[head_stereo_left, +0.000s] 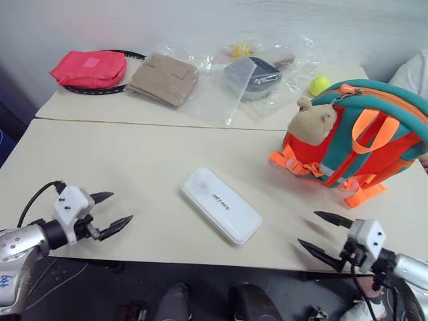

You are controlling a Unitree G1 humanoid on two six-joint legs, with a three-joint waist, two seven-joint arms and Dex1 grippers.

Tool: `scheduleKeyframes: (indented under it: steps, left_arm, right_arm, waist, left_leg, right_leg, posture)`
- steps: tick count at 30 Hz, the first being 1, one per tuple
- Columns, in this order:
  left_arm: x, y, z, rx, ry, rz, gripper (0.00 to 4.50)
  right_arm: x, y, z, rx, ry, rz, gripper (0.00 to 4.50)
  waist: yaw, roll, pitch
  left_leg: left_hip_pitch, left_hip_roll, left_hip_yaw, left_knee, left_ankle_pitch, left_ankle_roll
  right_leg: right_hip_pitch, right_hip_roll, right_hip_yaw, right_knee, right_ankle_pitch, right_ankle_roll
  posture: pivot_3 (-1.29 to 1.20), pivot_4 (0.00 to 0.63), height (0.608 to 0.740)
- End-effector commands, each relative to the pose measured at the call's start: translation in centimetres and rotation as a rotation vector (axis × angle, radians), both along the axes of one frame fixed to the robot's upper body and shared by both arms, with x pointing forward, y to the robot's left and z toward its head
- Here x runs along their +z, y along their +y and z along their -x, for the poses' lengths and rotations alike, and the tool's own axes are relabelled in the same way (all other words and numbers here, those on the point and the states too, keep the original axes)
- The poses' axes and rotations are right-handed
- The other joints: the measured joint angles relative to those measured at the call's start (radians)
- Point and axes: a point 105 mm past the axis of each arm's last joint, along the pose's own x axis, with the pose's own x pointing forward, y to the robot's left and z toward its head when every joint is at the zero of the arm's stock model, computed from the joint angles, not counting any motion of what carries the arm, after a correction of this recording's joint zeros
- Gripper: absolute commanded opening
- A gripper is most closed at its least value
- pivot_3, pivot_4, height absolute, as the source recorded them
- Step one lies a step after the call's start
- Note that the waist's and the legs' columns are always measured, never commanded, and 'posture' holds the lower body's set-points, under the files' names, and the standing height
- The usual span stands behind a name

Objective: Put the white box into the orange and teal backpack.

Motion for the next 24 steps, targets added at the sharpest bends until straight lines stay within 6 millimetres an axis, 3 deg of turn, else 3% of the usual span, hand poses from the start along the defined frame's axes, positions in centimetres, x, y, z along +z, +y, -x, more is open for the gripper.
scheduleKeyframes:
  steps: [1, 6, 9, 12, 15, 18, 23, 24]
  left_arm:
    - [1.3, 0.3, 0.3, 0.001, -0.033, 0.006, 4.5]
    - [1.9, -0.3, -0.4, -0.008, -0.048, 0.049, 4.5]
    - [2.3, -1.2, -1.1, -0.039, -0.049, 0.06, 4.5]
    - [3.7, -3.2, -5.7, 0.03, -0.093, 0.195, 3.92]
    - [3.5, -7.3, -9.1, -0.067, -0.1, 0.155, 3.0]
    - [2.8, -10.2, -11.5, -0.14, -0.112, 0.088, 2.02]
    - [2.3, -12.4, -15.3, -0.128, -0.149, 0.027, 0.45]
    - [2.1, -12.8, -15.5, -0.15, -0.146, 0.013, 0.18]
  right_arm:
    - [1.5, 0.4, 0.3, 0.022, -0.054, -0.006, 4.48]
    - [1.9, 1.2, 0.3, 0.031, -0.066, -0.025, 4.48]
    - [2.3, 2.7, 0.4, 0.088, -0.04, -0.066, 4.48]
    - [2.2, 5.6, 0.9, 0.171, 0.142, -0.141, 3.92]
    - [1.9, 7.6, 0.8, 0.241, 0.178, -0.088, 2.92]
    - [1.1, 8.4, 0.8, 0.293, 0.207, -0.011, 1.85]
    - [-0.2, 9.5, 0.2, 0.322, 0.222, 0.034, 0.07]
    - [-0.4, 9.7, -0.1, 0.312, 0.236, 0.027, 0.0]
  waist:
    - [0.0, 0.001, 0.0]
    - [0.003, 0.0, 0.0]
    - [0.003, 0.001, 0.0]
    - [0.018, 0.002, 0.001]
    - [0.028, -0.001, -0.001]
    - [0.027, -0.001, -0.001]
    - [0.027, -0.001, -0.001]
    - [0.027, -0.001, -0.001]
  left_leg:
    - [0.0, 0.0, 0.0, 0.0, 0.0, 0.0]
    - [0.0, 0.0, -0.001, 0.0, 0.0, 0.0]
    - [0.0, 0.0, -0.001, 0.0, 0.0, 0.0]
    - [0.0, -0.001, -0.002, 0.001, 0.0, 0.001]
    - [-0.001, -0.001, -0.004, 0.005, 0.001, 0.001]
    - [-0.001, -0.002, -0.002, 0.006, 0.0, -0.001]
    - [-0.006, -0.001, 0.0, 0.009, 0.002, -0.003]
    - [-0.006, 0.0, 0.0, 0.01, 0.002, -0.003]
  right_leg:
    - [0.0, 0.0, 0.0, 0.0, 0.0, 0.0]
    - [0.0, 0.0, 0.0, 0.0, 0.0, 0.0]
    - [0.0, 0.0, 0.0, 0.0, 0.0, 0.0]
    - [0.001, -0.001, -0.002, 0.002, 0.0, 0.0]
    - [0.001, -0.001, -0.002, 0.005, 0.0, 0.0]
    - [0.0, 0.0, -0.002, 0.005, 0.0, 0.0]
    - [-0.003, 0.002, -0.001, 0.006, 0.0, 0.001]
    - [-0.004, 0.002, -0.002, 0.006, 0.0, 0.001]
  posture:
    - [0.0, 0.15, 0.74]
    - [0.0, 0.15, 0.74]
    - [0.0, 0.15, 0.74]
    - [0.0, 0.15, 0.74]
    - [0.0, 0.15, 0.74]
    - [0.0, 0.15, 0.74]
    - [0.0, 0.15, 0.74]
    - [0.0, 0.15, 0.74]
